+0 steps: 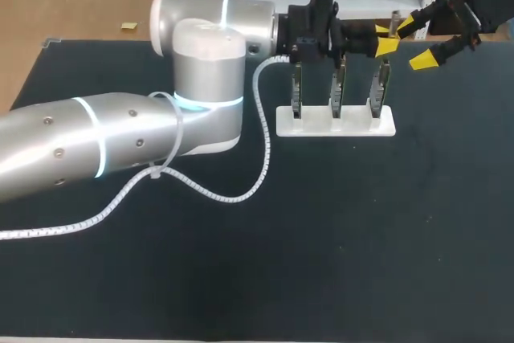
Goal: Pick up the optical module with the left hand, and insert it into the network port with the right hand.
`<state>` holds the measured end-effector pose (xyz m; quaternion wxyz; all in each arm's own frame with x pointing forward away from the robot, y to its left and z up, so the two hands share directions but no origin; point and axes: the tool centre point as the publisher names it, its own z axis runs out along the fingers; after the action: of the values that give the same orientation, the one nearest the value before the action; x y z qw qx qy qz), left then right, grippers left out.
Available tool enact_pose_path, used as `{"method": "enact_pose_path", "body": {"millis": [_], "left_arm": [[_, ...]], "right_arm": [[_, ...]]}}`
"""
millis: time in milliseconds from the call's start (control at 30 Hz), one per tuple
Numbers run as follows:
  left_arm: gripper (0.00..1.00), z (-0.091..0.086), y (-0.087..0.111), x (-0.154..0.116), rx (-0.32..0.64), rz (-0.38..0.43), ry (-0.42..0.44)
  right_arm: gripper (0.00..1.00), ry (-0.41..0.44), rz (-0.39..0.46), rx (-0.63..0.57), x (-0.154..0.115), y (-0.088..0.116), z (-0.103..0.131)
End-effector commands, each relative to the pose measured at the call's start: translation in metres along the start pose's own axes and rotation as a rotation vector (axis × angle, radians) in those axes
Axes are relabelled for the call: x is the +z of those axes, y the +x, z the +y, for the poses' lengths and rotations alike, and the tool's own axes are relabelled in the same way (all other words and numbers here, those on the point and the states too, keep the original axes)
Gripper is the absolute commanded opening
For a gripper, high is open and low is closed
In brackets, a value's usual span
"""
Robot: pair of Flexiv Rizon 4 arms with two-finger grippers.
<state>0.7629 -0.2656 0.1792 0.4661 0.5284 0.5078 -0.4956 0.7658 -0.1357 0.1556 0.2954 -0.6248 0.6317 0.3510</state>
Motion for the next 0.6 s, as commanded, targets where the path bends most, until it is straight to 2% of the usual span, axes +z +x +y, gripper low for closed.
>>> {"method": "enact_pose_path", "body": {"millis": [33, 600], "left_arm": [[0.00, 0.0062, -0.0014, 0.0032, 0.000, 0.005, 0.009], [0.00, 0.0088, 0.0000, 0.0048, -0.014, 0.010, -0.019]], "right_arm": [[1.00, 0.004, 0.001, 0.000, 0.0004, -0.0004, 0.0016], [1.00, 0.004, 0.001, 0.000, 0.0004, -0.0004, 0.0016]]}}
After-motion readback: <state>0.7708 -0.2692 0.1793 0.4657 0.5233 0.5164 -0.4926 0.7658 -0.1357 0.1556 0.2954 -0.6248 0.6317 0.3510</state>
